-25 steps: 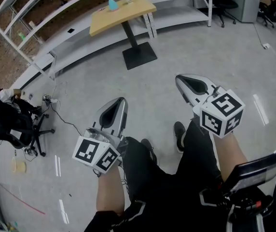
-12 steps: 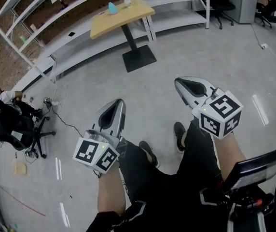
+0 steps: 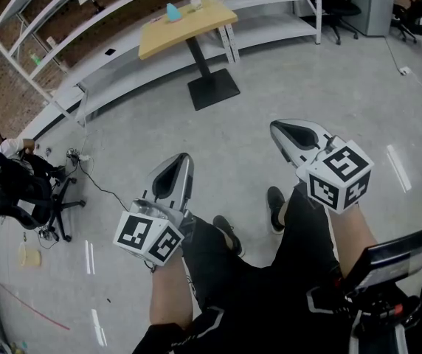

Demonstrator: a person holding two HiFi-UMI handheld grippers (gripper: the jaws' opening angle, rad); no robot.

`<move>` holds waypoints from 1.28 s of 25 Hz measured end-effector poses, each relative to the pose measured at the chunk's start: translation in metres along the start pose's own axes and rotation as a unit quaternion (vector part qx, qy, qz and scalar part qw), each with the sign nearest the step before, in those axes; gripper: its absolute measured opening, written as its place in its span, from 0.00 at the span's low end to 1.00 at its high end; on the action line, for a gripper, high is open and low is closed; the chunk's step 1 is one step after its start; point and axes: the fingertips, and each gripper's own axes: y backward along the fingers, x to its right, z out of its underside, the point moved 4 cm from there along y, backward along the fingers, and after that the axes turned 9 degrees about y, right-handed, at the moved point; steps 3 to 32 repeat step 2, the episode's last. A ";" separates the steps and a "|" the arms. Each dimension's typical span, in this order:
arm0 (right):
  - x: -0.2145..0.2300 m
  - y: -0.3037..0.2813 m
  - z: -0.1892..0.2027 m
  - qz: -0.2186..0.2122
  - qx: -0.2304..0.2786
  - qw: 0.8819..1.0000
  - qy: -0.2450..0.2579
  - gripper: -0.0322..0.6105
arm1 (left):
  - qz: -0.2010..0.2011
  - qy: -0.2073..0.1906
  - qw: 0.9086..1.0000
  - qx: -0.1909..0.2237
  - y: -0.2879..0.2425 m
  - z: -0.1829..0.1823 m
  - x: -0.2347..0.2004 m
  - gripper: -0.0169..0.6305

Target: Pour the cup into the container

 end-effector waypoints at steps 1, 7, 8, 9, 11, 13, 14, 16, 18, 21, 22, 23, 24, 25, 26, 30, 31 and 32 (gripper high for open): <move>0.000 0.000 0.001 0.001 0.000 1.000 -0.001 0.05 | 0.001 0.000 1.000 -0.001 0.000 0.001 0.000 0.03; 0.001 0.000 0.002 0.001 -0.001 1.000 -0.001 0.05 | 0.002 -0.001 1.000 -0.002 -0.001 0.002 0.001 0.03; 0.001 0.000 0.002 0.001 -0.001 1.000 -0.001 0.05 | 0.002 -0.001 1.000 -0.002 -0.001 0.002 0.001 0.03; 0.001 0.000 0.002 0.001 -0.001 1.000 -0.001 0.05 | 0.002 -0.001 1.000 -0.002 -0.001 0.002 0.001 0.03; 0.001 0.000 0.002 0.001 -0.001 1.000 -0.001 0.05 | 0.002 -0.001 1.000 -0.002 -0.001 0.002 0.001 0.03; 0.001 0.000 0.002 0.001 -0.001 1.000 -0.001 0.05 | 0.002 -0.001 1.000 -0.002 -0.001 0.002 0.001 0.03; 0.001 0.000 0.002 0.001 -0.001 1.000 -0.001 0.05 | 0.002 -0.001 1.000 -0.002 -0.001 0.002 0.001 0.03; 0.001 0.000 0.002 0.001 -0.001 1.000 -0.001 0.05 | 0.002 -0.001 1.000 -0.002 -0.001 0.002 0.001 0.03; 0.001 0.000 0.002 0.001 -0.001 1.000 -0.001 0.05 | 0.002 -0.001 1.000 -0.002 -0.001 0.002 0.001 0.03; 0.001 0.000 0.002 0.001 -0.001 1.000 -0.001 0.05 | 0.002 -0.001 1.000 -0.002 -0.001 0.002 0.001 0.03; 0.001 0.000 0.002 0.001 -0.001 1.000 -0.001 0.05 | 0.002 -0.001 1.000 -0.002 -0.001 0.002 0.001 0.03; 0.001 0.000 0.002 0.001 -0.001 1.000 -0.001 0.05 | 0.002 -0.001 1.000 -0.002 -0.001 0.002 0.001 0.03; 0.001 0.000 0.002 0.001 -0.001 1.000 -0.001 0.05 | 0.002 -0.001 1.000 -0.002 -0.001 0.002 0.001 0.03; 0.001 0.000 0.002 0.001 -0.001 1.000 -0.001 0.05 | 0.002 -0.001 1.000 -0.002 -0.001 0.002 0.001 0.03; 0.001 0.000 0.002 0.001 -0.001 1.000 -0.001 0.05 | 0.002 -0.001 1.000 -0.002 -0.001 0.002 0.001 0.03; 0.001 0.000 0.002 0.001 -0.001 1.000 -0.001 0.05 | 0.002 -0.001 1.000 -0.002 -0.001 0.002 0.001 0.03; 0.001 0.000 0.002 0.001 -0.001 1.000 -0.001 0.05 | 0.002 -0.001 1.000 -0.002 -0.001 0.002 0.001 0.03; 0.001 0.000 0.002 0.001 -0.001 1.000 -0.001 0.05 | 0.002 -0.001 1.000 -0.002 -0.001 0.002 0.001 0.03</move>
